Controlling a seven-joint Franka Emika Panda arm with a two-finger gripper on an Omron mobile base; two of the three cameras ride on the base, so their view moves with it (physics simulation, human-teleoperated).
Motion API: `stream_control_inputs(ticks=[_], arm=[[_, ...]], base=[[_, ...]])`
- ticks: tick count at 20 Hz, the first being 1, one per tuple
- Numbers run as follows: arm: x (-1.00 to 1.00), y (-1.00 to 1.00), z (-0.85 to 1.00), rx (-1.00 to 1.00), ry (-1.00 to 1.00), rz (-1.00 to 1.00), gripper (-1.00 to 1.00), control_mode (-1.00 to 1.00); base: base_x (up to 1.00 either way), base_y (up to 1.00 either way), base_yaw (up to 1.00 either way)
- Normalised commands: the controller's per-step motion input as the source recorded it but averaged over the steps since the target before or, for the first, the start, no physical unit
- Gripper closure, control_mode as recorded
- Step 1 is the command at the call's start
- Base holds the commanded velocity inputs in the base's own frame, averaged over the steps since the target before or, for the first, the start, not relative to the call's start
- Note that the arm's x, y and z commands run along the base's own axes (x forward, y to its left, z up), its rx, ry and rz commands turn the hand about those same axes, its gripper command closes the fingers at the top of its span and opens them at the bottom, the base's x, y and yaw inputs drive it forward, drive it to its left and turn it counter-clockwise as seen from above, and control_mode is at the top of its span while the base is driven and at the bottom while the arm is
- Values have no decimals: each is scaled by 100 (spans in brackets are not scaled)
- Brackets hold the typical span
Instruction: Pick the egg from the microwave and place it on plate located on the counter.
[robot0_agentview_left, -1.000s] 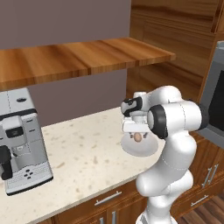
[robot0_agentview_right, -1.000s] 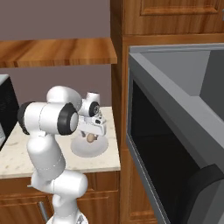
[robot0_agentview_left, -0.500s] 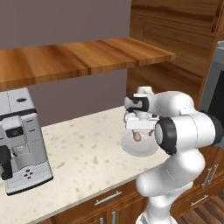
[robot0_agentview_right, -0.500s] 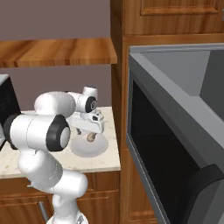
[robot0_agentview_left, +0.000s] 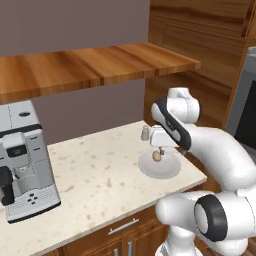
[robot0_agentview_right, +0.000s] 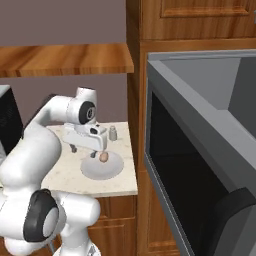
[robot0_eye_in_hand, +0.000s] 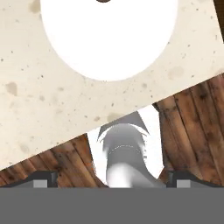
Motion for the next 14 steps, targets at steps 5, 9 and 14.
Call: stream_control_inputs(ticks=[5, 9, 14], arm=[[-84, 40, 90, 0, 0, 0, -100, -100], [-82, 35, 99, 0, -15, 0, -100, -100], [-77, 22, 97, 0, -21, 0, -100, -100]], base=[[0, 0, 0], [0, 0, 0], [0, 0, 0]])
